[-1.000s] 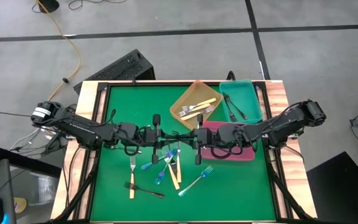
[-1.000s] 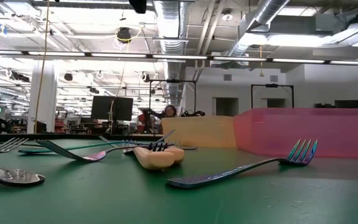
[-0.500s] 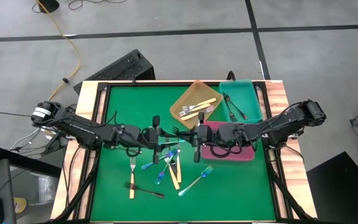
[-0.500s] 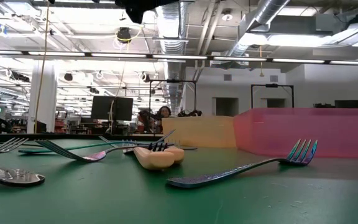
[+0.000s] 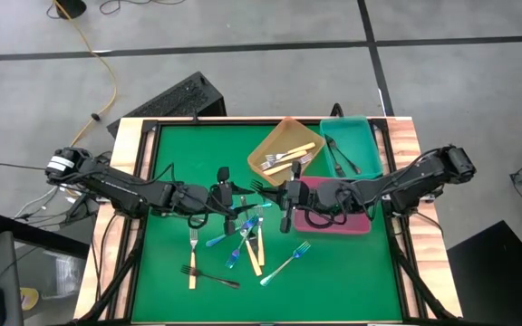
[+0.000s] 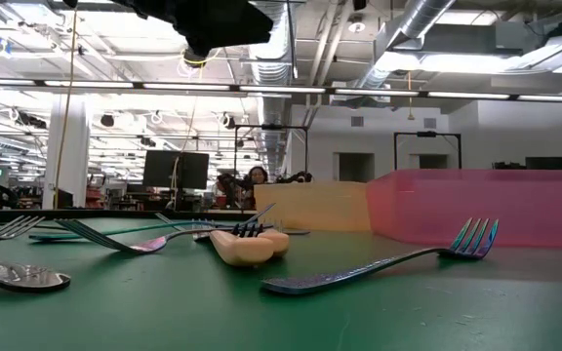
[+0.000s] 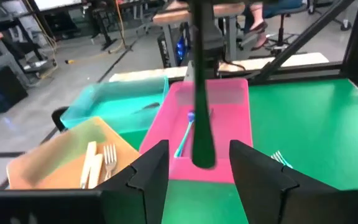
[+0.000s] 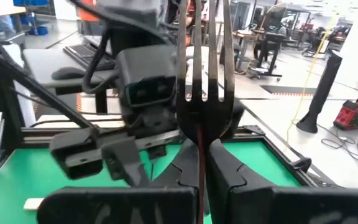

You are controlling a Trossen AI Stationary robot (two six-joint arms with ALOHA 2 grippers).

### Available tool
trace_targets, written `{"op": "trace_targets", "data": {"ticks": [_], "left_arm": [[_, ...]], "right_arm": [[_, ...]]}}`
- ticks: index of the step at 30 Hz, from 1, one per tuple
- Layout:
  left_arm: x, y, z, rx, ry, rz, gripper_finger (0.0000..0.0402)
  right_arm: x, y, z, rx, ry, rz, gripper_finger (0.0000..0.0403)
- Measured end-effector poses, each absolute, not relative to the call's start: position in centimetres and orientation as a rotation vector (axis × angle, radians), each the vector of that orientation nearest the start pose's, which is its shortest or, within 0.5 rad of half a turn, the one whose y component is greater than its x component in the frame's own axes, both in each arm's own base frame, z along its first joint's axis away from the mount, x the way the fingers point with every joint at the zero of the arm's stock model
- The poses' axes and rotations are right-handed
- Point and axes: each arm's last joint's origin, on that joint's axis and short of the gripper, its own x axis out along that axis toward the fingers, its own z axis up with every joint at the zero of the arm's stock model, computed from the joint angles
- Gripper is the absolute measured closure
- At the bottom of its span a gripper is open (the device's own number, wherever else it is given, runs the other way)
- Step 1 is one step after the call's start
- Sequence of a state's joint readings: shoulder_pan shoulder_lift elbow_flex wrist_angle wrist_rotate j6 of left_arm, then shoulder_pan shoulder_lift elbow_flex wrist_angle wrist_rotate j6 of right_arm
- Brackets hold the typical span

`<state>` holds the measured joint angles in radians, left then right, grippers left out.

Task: Sort silverware by color (type)
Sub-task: Put the black fork into the blue bin

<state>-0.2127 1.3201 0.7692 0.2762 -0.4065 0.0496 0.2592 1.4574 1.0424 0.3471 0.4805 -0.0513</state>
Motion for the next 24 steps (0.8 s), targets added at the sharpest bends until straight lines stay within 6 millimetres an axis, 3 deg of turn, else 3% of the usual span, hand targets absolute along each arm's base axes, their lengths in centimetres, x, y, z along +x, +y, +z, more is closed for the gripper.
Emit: {"op": "trace_targets", "data": {"ticks": [16, 24], "left_arm": [[27.6, -4.8, 25.3, 0.078, 0.337, 0.198, 0.0246], [24.8, -4.3, 29.1, 0.019, 0.410, 0.209, 0.0246]], "right_arm": [[31.4, 6.5, 30.9, -0.064, 0.201, -0.328, 0.0376], [27.5, 4.3, 31.7, -0.016, 0.394, -0.398, 0.0376]]}}
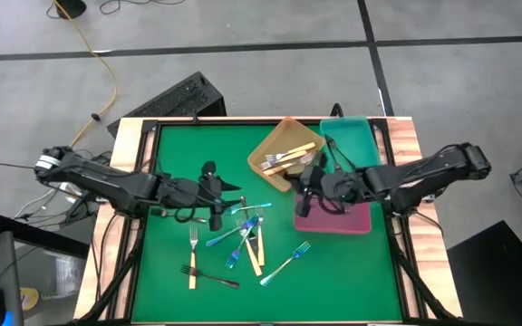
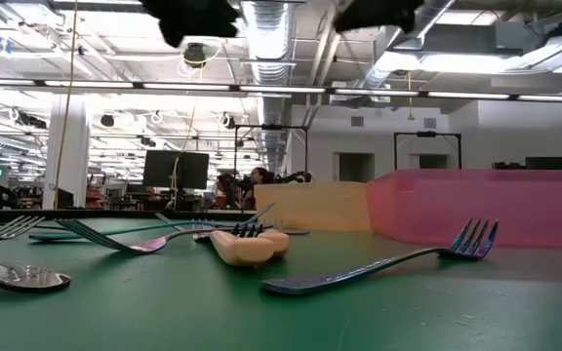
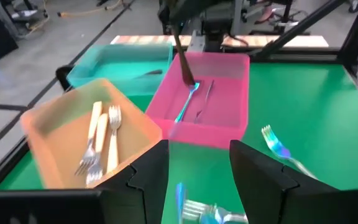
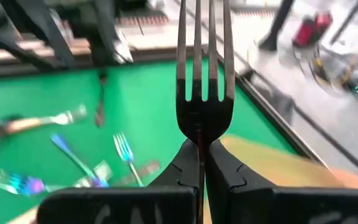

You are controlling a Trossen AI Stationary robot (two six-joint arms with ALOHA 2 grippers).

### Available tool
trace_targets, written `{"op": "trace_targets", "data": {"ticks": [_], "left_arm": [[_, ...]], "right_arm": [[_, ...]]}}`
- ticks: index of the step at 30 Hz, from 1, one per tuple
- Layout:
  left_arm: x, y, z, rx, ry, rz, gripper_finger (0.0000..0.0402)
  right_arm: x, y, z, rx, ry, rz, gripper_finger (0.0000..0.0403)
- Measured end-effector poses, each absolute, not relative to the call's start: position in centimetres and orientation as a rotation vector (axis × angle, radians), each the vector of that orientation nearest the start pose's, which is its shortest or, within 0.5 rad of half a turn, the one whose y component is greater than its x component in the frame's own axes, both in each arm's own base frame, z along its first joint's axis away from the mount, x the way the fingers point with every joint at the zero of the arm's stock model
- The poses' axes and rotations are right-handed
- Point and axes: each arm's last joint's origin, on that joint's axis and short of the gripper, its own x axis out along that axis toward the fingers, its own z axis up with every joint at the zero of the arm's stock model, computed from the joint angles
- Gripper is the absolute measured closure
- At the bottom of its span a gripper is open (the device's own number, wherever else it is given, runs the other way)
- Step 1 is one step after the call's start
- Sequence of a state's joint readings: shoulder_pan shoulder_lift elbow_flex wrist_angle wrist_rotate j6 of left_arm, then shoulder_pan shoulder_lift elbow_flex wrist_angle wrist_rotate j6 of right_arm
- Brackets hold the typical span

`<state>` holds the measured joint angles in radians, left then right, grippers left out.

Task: Sort silverware by color (type)
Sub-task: Put the black fork into the blue bin

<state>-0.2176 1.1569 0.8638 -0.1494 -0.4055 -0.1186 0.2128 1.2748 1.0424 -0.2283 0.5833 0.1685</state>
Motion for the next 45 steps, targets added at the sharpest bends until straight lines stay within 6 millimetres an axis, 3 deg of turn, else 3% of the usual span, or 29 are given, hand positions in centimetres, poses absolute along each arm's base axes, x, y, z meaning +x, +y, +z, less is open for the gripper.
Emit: {"op": "trace_targets", "data": {"ticks": [6, 12, 20, 24, 29, 34, 40, 45], "left_arm": [[22.0, -3.9, 31.1, 0.018, 0.387, 0.200, 0.0246], [19.9, -3.4, 31.9, -0.019, 0.392, 0.210, 0.0246], [19.1, -3.2, 31.4, -0.024, 0.462, 0.230, 0.0246], [19.1, -3.1, 31.3, -0.022, 0.462, 0.250, 0.0246], [19.1, -3.0, 31.4, 0.000, 0.459, 0.275, 0.0246], [19.1, -3.0, 31.4, 0.029, 0.459, 0.290, 0.0246], [19.1, -3.0, 31.4, 0.055, 0.464, 0.279, 0.0246], [19.1, -3.0, 31.4, 0.093, 0.470, 0.267, 0.0246]], "right_arm": [[25.2, 3.1, 31.1, 0.017, 0.556, -0.463, 0.0376], [24.6, 2.9, 29.8, 0.049, 0.681, -0.496, 0.0376], [24.2, 3.3, 27.4, 0.078, 0.906, -0.505, 0.0376], [24.1, 2.2, 27.0, 0.063, 0.938, -0.590, 0.0376], [24.1, -1.0, 27.8, 0.074, 0.891, -0.674, 0.0376], [23.2, -6.2, 28.1, 0.108, 0.908, -0.839, 0.0376], [20.7, -12.9, 28.1, 0.245, 0.929, -0.959, 0.0373], [17.8, -16.8, 28.0, 0.371, 0.918, -1.041, 0.0370]]}}
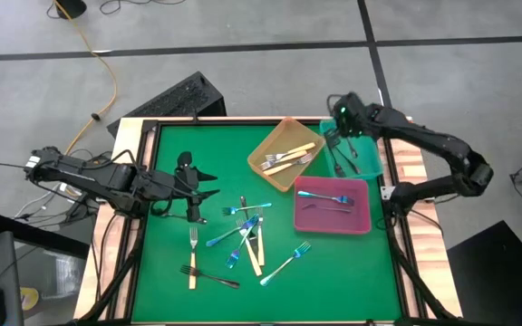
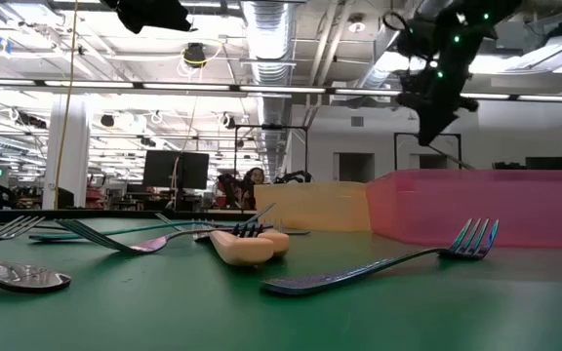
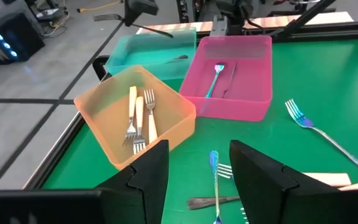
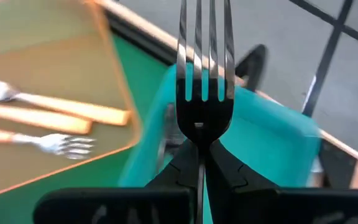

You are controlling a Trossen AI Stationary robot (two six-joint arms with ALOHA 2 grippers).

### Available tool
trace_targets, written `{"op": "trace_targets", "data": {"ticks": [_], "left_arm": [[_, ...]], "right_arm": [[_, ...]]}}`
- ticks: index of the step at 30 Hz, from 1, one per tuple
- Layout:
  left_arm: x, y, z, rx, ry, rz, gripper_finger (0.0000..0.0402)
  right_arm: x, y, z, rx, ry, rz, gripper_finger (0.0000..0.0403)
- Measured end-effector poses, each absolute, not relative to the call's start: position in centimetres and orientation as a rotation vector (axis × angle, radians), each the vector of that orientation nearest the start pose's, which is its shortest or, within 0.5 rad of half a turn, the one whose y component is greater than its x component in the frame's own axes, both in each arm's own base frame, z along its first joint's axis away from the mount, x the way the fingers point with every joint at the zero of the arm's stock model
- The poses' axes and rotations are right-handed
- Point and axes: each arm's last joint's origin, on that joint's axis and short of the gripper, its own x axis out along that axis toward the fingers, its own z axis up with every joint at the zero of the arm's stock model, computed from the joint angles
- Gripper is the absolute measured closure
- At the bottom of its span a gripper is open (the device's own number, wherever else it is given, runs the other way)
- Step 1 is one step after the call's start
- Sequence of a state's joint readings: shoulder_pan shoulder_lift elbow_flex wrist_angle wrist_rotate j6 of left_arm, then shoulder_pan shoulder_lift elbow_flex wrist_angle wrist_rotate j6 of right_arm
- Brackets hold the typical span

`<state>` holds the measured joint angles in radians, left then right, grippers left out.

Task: Sort silverware by color (type)
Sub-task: Put the black fork into the blue bin

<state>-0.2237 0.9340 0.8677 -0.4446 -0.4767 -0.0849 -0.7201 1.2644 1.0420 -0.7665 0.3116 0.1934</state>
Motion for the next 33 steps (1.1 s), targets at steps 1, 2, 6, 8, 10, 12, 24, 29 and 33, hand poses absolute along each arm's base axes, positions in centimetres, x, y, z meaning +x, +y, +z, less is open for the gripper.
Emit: {"op": "trace_targets", "data": {"ticks": [1, 2, 6, 8, 10, 12, 24, 29, 33], "left_arm": [[19.1, -3.0, 31.4, 0.101, 0.471, 0.267, 0.0246], [19.1, -3.0, 31.4, 0.107, 0.471, 0.267, 0.0246], [19.1, -3.0, 31.4, 0.117, 0.472, 0.265, 0.0246], [19.1, -3.0, 31.4, 0.114, 0.472, 0.266, 0.0246], [19.1, -3.0, 31.4, 0.111, 0.472, 0.267, 0.0246], [19.1, -3.0, 31.4, 0.108, 0.471, 0.268, 0.0246], [19.1, -3.0, 31.4, 0.083, 0.465, 0.262, 0.0246], [19.2, -3.0, 31.5, 0.078, 0.452, 0.260, 0.0246], [19.2, -3.0, 31.5, 0.078, 0.453, 0.260, 0.0246]], "right_arm": [[17.4, -17.3, 28.0, 0.377, 0.919, -1.052, 0.0371], [17.0, -17.7, 28.0, 0.382, 0.923, -1.061, 0.0372], [15.8, -18.5, 26.8, 0.438, 0.943, -1.083, 0.0370], [15.2, -18.6, 25.7, 0.474, 0.968, -1.076, 0.0368], [14.8, -18.5, 24.6, 0.488, 0.992, -1.081, 0.0368], [14.7, -18.3, 23.7, 0.494, 1.002, -1.080, 0.0368], [14.1, -18.6, 20.3, 0.490, 0.948, -1.102, 0.0368], [14.3, -19.3, 19.2, 0.499, 0.992, -1.065, 0.0368], [14.6, -19.9, 17.4, 0.507, 1.072, -1.065, 0.0366]]}}
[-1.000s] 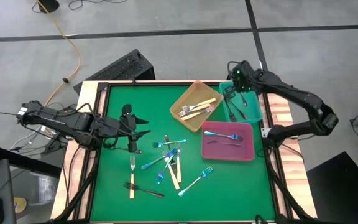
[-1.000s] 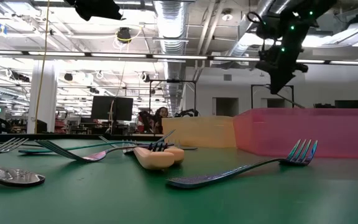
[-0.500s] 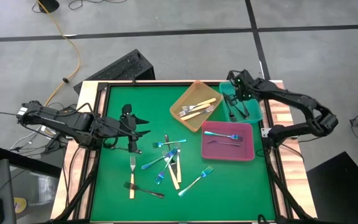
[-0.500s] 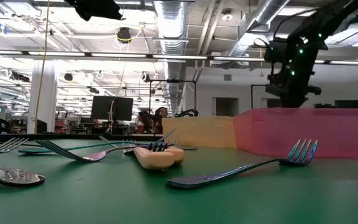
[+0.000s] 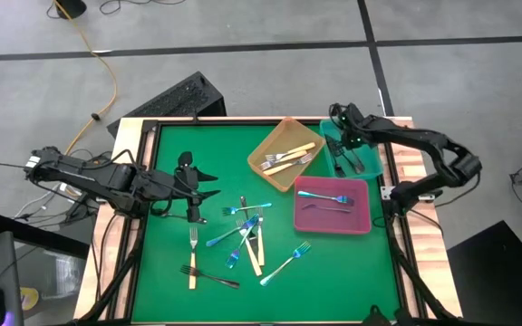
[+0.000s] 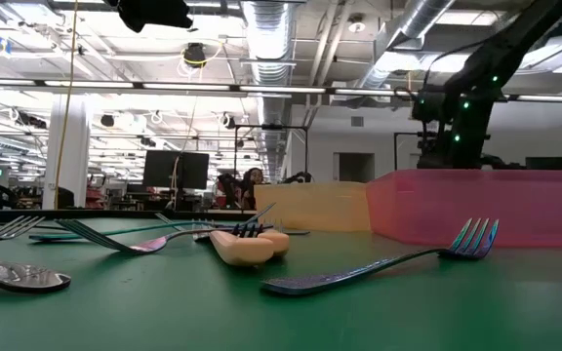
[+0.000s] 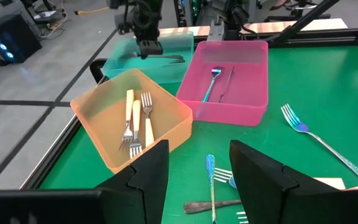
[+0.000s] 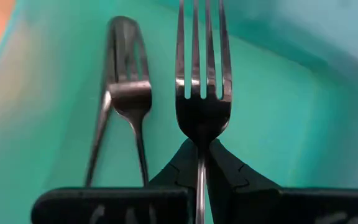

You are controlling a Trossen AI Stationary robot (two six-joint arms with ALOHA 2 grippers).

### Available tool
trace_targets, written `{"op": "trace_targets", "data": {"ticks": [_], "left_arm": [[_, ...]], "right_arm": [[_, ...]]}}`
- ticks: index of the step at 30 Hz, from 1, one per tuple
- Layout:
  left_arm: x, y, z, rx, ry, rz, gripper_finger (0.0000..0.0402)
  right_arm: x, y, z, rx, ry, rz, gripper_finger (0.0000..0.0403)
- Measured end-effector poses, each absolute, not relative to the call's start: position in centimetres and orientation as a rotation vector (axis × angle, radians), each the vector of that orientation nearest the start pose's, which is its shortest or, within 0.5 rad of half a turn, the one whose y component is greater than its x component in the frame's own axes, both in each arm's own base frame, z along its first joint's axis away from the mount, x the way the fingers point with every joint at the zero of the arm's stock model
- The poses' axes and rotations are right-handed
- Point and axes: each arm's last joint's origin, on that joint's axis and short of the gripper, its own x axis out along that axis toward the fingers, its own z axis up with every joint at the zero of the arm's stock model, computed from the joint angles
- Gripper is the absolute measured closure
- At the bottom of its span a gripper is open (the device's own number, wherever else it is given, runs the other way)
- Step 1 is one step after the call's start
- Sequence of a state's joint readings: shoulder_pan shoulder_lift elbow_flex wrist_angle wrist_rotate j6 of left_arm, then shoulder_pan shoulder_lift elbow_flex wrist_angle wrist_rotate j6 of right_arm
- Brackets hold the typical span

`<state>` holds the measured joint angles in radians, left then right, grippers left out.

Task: Sort silverware by color (type)
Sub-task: Put the black fork into the blue bin

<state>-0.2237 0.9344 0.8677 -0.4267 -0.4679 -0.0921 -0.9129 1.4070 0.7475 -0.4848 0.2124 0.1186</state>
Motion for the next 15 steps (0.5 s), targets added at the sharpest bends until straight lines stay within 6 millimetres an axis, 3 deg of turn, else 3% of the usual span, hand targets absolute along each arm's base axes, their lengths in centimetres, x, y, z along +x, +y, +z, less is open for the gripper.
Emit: {"op": "trace_targets", "data": {"ticks": [9, 15], "left_arm": [[19.2, -3.0, 31.5, 0.079, 0.455, 0.260, 0.0246], [19.2, -3.0, 31.5, 0.057, 0.453, 0.267, 0.0246]], "right_arm": [[15.3, -21.0, 14.7, 0.520, 1.150, -1.050, 0.0362], [15.9, -21.3, 14.4, 0.539, 1.190, -1.024, 0.0342]]}}
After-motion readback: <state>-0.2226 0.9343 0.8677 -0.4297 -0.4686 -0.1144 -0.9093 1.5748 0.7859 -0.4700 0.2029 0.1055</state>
